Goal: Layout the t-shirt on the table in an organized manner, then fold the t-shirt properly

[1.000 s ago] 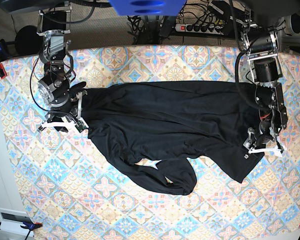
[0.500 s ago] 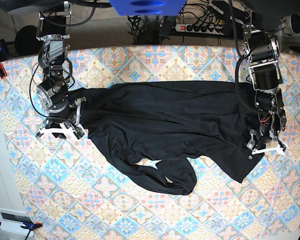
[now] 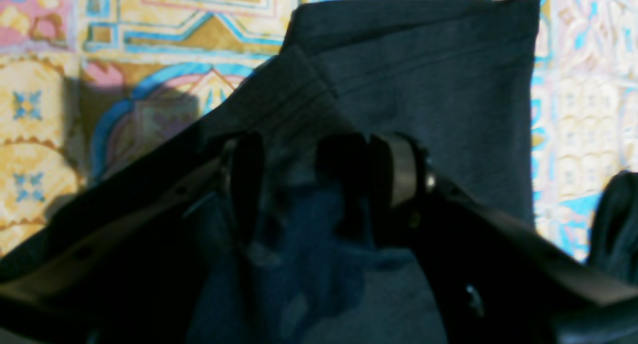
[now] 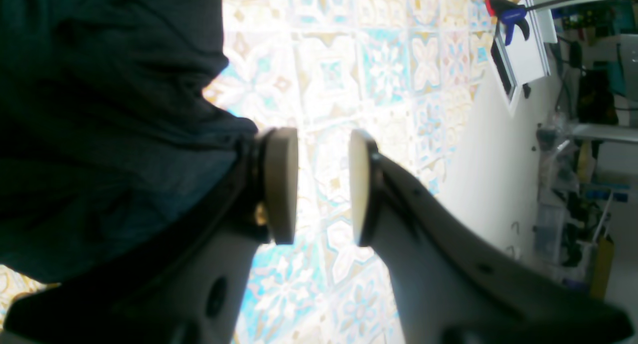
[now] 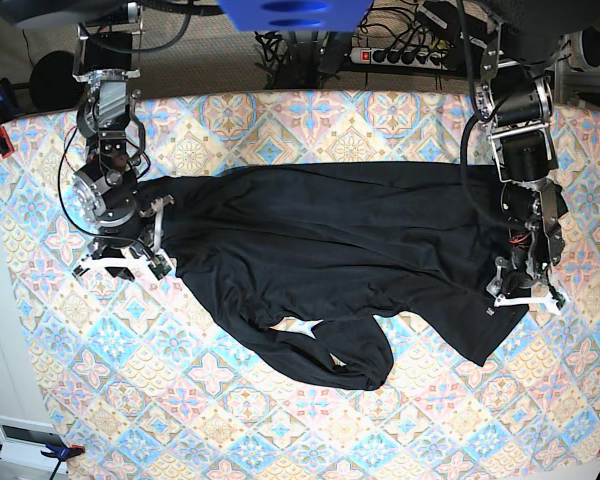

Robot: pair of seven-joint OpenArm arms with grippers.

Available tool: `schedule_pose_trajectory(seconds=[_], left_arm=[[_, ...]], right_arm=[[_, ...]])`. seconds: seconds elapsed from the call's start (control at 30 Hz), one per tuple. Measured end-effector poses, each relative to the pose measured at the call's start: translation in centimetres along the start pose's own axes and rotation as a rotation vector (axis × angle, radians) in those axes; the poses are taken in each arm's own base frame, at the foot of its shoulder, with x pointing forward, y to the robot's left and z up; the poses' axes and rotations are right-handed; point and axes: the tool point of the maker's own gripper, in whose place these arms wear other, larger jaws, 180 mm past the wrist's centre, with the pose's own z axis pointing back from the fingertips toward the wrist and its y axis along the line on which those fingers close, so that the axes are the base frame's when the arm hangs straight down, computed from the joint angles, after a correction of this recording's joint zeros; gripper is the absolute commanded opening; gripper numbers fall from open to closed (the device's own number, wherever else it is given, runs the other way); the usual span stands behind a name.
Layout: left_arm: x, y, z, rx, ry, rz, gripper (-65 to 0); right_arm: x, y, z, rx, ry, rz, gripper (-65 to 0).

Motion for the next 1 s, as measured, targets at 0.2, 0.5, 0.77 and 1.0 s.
schedule_pose_trajectory(seconds=[0.2,0.5,0.77,1.0], left_arm=[[0.1,0.2,0.0,0.022,-0.013,-0.05,-32.2],[-0.5,-0.7,-0.1,0.019,-0.02,-0.089,-31.9],[-0.4,-1.2,-0.2,0.02,-0.057,-0.127,-32.2],[1.3,1.5,0.1,0.048,-0.068,-0.012,-32.2]], right_arm=[[0.2,0.3,0.0,0.005,-0.003,-0.009,-48.6],[0.9,1.2,-0.1,0.024,-0.018,-0.032,-48.6],[0.9,1.2,-0.1,0.024,-0.018,-0.032,-48.6],[0.9,1.1,-0.2,0.023,-0.017,-0.033,-48.6]])
